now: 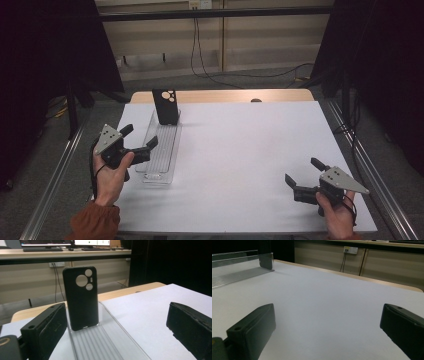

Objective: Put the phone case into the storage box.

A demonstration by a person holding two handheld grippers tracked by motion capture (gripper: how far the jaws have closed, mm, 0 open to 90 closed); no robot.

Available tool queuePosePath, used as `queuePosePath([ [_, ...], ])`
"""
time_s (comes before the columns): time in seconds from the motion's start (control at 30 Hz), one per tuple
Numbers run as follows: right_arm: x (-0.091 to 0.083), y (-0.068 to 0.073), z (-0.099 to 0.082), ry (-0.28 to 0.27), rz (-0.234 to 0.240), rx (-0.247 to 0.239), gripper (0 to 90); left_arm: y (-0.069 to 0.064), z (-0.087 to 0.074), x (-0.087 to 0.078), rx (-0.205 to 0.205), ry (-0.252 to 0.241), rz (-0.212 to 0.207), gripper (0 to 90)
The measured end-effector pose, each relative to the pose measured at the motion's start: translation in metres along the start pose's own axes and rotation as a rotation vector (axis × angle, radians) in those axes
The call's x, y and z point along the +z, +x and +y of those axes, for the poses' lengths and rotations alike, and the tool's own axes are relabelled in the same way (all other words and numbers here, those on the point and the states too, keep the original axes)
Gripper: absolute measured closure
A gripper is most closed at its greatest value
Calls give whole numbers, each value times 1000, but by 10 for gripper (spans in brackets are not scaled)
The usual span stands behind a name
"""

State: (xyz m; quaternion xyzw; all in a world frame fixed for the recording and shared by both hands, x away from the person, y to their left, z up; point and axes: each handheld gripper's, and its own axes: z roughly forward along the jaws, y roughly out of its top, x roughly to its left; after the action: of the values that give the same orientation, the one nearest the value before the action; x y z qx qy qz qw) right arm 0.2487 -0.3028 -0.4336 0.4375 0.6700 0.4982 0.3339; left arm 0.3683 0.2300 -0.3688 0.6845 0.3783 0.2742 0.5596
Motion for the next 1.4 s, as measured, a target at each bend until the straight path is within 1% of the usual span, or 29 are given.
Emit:
queuePosePath([
  [0.07,0,0,0,0,-1,-1,0,-1,-4,-3,4,-2,0,33],
  [0.13,-1,0,0,0,-2,-1,0,-3,-8,-6,2,9,12,33],
  [0.23,-1,0,0,0,-3,-1,0,-4,-14,-8,3,20,6,33],
  [0.3,-1,0,0,0,-2,0,0,-6,-18,-11,3,15,18,34],
  [0.4,-1,0,0,0,-2,-1,0,-9,-26,-15,-10,10,42,38],
  [0.47,-1,0,-1,2,-3,1,0,-10,-29,-17,-13,8,33,38],
  [0.53,-1,0,0,0,-3,-1,0,-13,-31,-21,-9,6,39,38],
  [0.63,-1,0,0,0,-4,0,0,-14,-33,-24,-9,10,27,38],
  [0.67,-1,0,0,0,-4,0,0,-13,-34,-25,-31,12,11,38],
  [0.7,-1,0,0,1,-4,0,0,-12,-36,-27,-49,8,6,38],
  [0.77,-2,0,-1,1,-5,-1,0,-11,-39,-29,-32,10,25,38],
  [0.8,-2,0,-1,1,-4,-1,0,-11,-41,-30,-28,11,25,38],
  [0.83,-2,0,-1,-1,-5,-2,0,-10,-43,-31,-44,12,20,38],
  [0.87,-2,0,-1,-1,-5,-3,0,-9,-45,-32,-51,16,20,38],
  [1.0,-2,0,-1,0,-4,-3,0,-10,-52,-37,-31,19,31,38],
  [1.07,-3,0,-1,0,-5,-5,0,-11,-54,-39,-35,20,32,37],
  [1.1,-3,0,-1,0,-4,-4,0,-11,-54,-40,-42,29,23,35],
  [1.13,-3,0,-1,1,-4,-3,0,-10,-55,-41,-73,31,2,33],
  [1.17,-3,0,-1,3,-4,-3,0,-11,-56,-42,-66,30,9,34],
  [1.2,-4,0,-2,2,-7,-2,0,-12,-57,-43,-38,29,29,34],
  [1.23,-4,0,-2,2,-4,-3,0,-14,-57,-45,-14,33,36,33],
  [1.27,-5,0,-2,1,-5,-3,0,-14,-58,-46,-11,39,30,33],
  [1.3,-5,0,-2,1,-7,-3,0,-15,-59,-48,-23,37,28,33],
  [1.37,-6,0,-2,1,-11,-1,0,-16,-61,-51,-15,39,33,34],
  [1.4,-6,-1,-3,1,-11,1,0,-16,-61,-52,-18,39,34,34],
])
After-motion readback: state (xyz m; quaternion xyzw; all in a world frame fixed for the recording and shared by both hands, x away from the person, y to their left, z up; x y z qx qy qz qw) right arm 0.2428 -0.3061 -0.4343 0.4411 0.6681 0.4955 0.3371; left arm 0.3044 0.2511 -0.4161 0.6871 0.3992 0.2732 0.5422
